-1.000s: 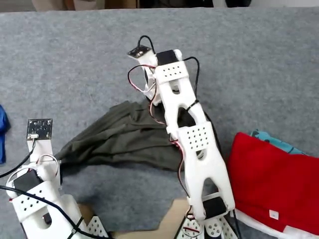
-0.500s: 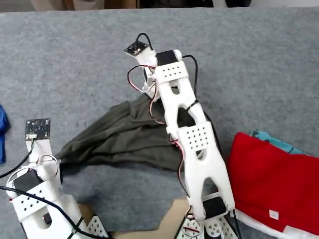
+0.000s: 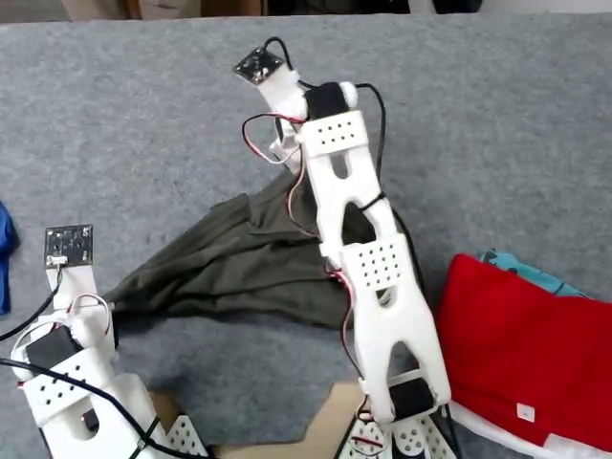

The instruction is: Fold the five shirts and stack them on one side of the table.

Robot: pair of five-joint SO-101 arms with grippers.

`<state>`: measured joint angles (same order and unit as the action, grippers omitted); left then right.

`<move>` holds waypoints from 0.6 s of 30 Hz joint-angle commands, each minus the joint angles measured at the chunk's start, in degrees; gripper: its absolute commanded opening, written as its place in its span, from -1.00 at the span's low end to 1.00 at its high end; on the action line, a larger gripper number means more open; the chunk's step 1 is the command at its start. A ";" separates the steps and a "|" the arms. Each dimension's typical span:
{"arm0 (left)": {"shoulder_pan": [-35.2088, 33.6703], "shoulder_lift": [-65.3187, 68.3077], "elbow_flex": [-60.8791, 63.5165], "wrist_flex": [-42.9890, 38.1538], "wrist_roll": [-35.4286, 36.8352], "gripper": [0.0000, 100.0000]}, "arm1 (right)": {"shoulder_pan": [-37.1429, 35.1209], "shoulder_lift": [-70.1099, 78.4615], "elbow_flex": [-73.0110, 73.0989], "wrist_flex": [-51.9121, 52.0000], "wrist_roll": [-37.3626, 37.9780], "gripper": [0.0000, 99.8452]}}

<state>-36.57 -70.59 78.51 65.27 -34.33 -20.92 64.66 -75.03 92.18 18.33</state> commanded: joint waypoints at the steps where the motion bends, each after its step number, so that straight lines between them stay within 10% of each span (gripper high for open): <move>1: 0.53 -0.57 -0.18 -0.79 0.44 -0.96 | 0.04 -1.54 4.62 -5.45 -1.23 -0.63; 18: 0.44 -0.57 -0.18 -0.35 0.44 -0.96 | -0.22 -1.63 11.56 -4.22 -0.70 -0.64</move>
<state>-36.57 -70.59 78.51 65.27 -34.33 -20.92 64.66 -63.60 86.90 17.71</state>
